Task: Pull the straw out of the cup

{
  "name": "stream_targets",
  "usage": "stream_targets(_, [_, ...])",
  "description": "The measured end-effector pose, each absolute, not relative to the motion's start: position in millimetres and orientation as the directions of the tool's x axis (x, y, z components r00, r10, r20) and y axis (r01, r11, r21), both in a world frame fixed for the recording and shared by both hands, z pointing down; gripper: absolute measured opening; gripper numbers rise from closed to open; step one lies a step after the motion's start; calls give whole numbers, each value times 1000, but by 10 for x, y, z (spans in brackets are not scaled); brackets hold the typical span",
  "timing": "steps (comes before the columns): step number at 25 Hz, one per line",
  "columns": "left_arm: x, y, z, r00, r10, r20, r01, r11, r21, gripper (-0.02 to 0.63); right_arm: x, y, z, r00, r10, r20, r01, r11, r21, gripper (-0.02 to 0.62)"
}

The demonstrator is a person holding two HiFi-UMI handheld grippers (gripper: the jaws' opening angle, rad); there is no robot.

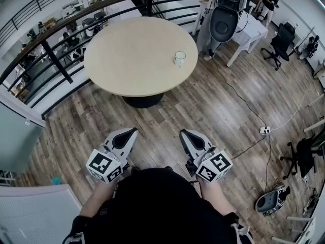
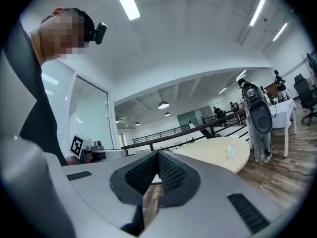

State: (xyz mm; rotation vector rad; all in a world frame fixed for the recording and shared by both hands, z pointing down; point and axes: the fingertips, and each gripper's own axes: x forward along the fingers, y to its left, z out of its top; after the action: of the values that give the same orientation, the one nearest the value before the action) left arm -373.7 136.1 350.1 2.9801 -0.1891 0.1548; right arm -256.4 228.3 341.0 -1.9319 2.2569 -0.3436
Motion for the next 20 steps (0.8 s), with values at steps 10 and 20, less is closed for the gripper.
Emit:
stream_targets(10, [-3437,1575,3492,987,-112,111,-127,-983,134,8,-2344,2470,3394,-175,-984,33,-956,163,-242,21])
stream_targets(20, [-2847,1920,3463,988,-82,133,-96,-990,101,8,-1811,3025,3416,-152,-988,8,-968,147,-205,23])
